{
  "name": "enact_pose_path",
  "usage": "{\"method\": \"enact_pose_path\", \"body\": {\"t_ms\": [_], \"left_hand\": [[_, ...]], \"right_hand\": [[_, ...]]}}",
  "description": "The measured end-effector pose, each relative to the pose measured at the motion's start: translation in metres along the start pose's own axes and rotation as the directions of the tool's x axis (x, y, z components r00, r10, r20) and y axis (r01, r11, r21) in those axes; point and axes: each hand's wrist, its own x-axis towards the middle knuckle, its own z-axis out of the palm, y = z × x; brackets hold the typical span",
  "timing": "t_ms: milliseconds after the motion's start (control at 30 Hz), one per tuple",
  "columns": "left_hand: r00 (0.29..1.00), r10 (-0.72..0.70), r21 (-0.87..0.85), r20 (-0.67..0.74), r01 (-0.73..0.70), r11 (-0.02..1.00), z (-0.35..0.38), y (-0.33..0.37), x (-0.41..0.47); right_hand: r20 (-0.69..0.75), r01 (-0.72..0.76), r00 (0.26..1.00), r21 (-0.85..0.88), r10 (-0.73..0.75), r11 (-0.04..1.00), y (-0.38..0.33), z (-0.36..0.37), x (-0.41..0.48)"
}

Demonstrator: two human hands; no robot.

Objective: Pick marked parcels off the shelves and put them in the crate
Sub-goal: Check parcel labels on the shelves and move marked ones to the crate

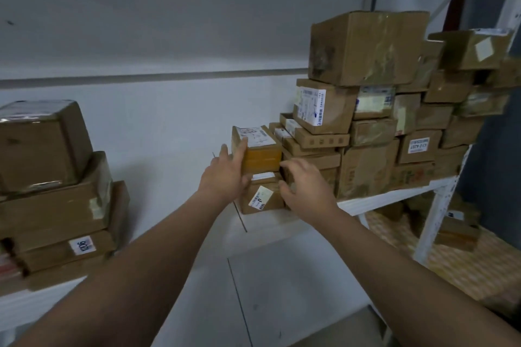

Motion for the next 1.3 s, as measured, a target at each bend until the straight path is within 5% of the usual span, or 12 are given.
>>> {"method": "enact_pose_path", "body": {"t_ms": [133,433,500,600,667,800,1033,1300], "left_hand": [[0.998,0.022,-0.02,0.064,-0.021,1.0,0.007,-0.009,0.037],[0.982,-0.004,-0.457,-0.191,-0.085,0.885,0.029,-0.015,0.005],[0.975,-0.067,-0.647,-0.214,-0.09,0.757,0.031,-0.014,-0.003],[0.945,-0.268,-0.917,-0.187,-0.071,0.393,0.024,-0.01,-0.013],[0.917,-0.365,-0.955,-0.164,-0.054,0.292,0.02,-0.012,-0.016],[0.897,-0.382,-0.922,-0.221,-0.064,0.383,0.02,-0.024,-0.03],[0.869,-0.448,-0.926,-0.21,-0.03,0.376,0.017,-0.04,-0.057],[0.831,-0.462,-0.841,-0.31,-0.013,0.54,0.014,-0.068,-0.093]], "right_hand": [[0.0,-0.04,0.999,0.006,0.04,0.999,0.0,0.007,0.026],[-0.123,-0.029,0.99,0.302,0.069,0.953,-0.008,0.034,0.049],[-0.185,-0.027,0.977,0.39,0.107,0.921,-0.01,0.037,0.048],[-0.202,-0.014,0.97,0.509,0.135,0.861,-0.011,0.043,0.045],[-0.197,0.026,0.974,0.578,0.109,0.815,-0.014,0.048,0.042],[-0.232,0.084,0.97,0.606,0.075,0.791,-0.023,0.058,0.031],[-0.305,0.216,0.952,0.575,-0.038,0.789,-0.042,0.07,0.017],[-0.086,0.222,0.972,0.653,-0.221,0.724,-0.068,0.085,0.005]]}}
